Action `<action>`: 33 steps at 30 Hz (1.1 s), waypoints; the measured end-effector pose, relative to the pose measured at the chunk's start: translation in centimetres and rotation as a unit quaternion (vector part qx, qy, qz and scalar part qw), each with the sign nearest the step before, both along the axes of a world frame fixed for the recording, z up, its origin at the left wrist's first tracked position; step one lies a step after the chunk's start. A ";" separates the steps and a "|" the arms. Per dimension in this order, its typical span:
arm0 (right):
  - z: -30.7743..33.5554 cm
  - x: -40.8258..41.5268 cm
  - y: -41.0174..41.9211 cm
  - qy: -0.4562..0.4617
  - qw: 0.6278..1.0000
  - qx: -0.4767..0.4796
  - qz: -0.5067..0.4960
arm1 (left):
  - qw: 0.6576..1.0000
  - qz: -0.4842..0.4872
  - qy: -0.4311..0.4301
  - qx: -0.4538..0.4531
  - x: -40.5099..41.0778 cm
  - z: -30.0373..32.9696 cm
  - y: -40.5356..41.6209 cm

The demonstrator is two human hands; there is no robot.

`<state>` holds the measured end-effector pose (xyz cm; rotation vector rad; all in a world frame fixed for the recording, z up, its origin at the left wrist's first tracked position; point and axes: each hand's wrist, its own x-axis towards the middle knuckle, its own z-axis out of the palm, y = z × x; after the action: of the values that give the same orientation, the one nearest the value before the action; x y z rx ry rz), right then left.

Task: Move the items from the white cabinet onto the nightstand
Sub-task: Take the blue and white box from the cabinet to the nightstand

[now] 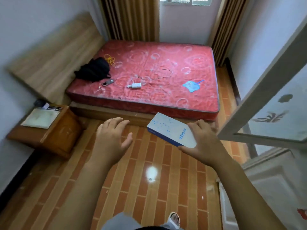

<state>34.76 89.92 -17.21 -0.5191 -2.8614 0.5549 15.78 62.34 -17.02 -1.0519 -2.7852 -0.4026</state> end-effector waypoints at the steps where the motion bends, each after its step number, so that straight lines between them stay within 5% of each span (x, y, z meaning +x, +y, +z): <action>1: 0.0 -1.6 0.0 0.000 1.000 0.003 0.021 | 1.000 0.023 0.001 0.003 -0.3 0.1 -1.0; 9: 0.9 -13.9 -4.0 0.011 0.988 -0.020 0.152 | 0.988 0.154 -0.011 0.029 -5.0 0.1 -9.2; 33: 4.2 -49.3 -27.9 0.024 0.969 0.013 0.244 | 0.968 0.231 -0.003 0.096 -32.9 1.4 -34.9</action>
<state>-14.54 62.05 -13.04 0.2153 -2.9419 0.5871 -17.16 27.42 -15.64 -0.3414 -2.8024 -0.5899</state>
